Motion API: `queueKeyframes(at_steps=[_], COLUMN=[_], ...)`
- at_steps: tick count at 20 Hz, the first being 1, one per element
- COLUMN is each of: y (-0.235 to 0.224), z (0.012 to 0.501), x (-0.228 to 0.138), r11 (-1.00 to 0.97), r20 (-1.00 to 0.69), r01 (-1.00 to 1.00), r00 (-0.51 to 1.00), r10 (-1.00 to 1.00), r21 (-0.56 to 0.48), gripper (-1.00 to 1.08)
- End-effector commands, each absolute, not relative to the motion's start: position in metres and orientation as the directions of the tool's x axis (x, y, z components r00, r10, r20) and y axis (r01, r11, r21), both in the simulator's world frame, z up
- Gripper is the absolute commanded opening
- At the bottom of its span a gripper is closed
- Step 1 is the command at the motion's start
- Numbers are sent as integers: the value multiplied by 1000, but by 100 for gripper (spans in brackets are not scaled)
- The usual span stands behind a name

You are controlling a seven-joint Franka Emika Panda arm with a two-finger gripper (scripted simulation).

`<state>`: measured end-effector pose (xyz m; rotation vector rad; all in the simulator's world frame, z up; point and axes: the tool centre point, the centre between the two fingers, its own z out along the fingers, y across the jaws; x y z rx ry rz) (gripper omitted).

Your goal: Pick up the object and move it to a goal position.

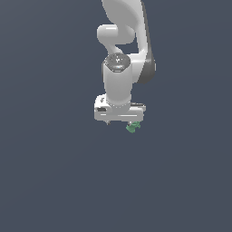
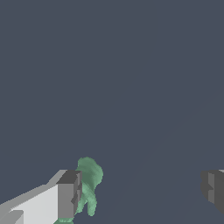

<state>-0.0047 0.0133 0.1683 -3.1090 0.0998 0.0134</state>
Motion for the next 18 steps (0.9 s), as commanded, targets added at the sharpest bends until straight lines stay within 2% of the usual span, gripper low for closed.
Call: queueKeyframes(at_steps=[1, 18], y=[18, 61], z=[166, 141], x=[-8, -41], r11=[-995, -906], r20=[-11, -12], r01=[-97, -424], r00=[995, 906], r10=[-97, -423], r21=[-29, -11], gripper=[100, 100])
